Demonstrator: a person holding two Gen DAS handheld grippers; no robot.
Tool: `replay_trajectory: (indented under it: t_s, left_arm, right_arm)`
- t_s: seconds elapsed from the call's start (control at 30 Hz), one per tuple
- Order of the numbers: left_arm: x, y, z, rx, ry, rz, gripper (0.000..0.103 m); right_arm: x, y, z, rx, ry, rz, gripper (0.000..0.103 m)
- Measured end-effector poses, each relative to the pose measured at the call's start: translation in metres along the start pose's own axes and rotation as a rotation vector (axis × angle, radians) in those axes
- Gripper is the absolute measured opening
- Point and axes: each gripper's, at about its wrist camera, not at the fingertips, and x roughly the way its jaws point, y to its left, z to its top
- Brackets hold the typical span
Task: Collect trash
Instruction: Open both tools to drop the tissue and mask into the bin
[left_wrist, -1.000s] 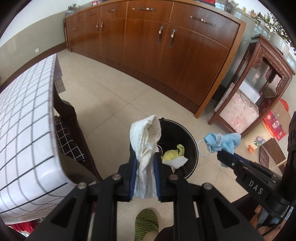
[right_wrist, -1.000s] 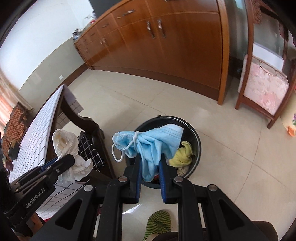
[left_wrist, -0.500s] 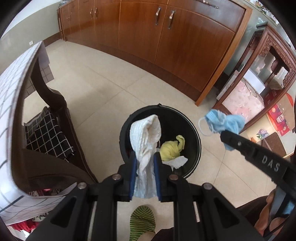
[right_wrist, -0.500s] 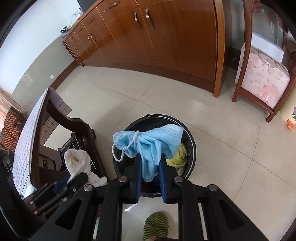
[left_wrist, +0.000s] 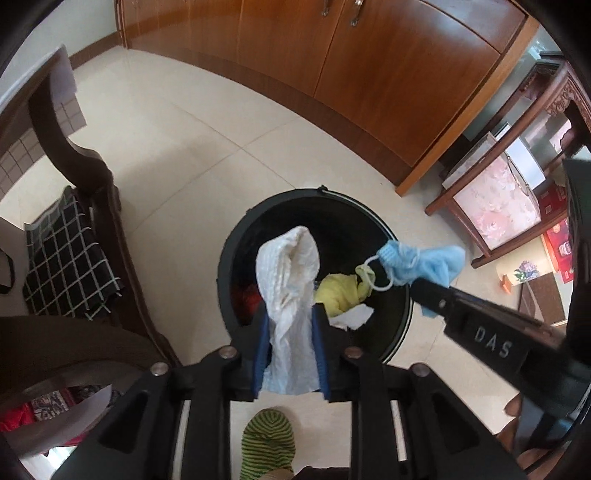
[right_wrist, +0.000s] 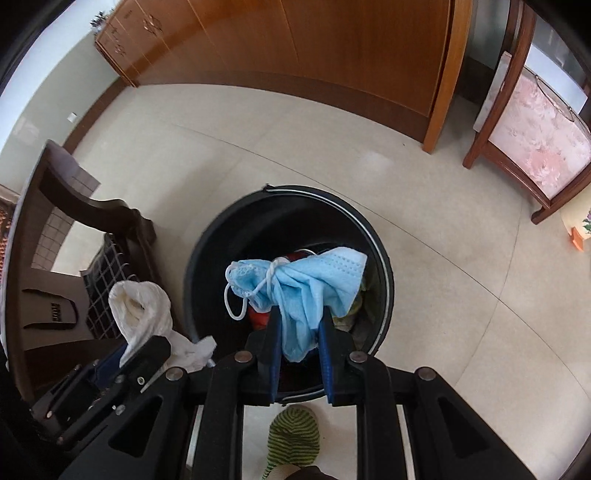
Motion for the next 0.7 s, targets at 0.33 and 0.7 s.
replay_trajectory:
  t_s: [0.33,0.7]
  left_arm:
    - [-0.001,0.001,0.011,-0.044,-0.013,-0.034,0.058]
    - [-0.08,-0.013,0.0,0.07,-0.218,0.05,0.058]
  right_arm:
    - [0.002,-0.025,0.003,0.111,-0.021,0.013,0.059]
    - [-0.037,-0.015,-0.002,0.114,-0.119,0.038,0.059]
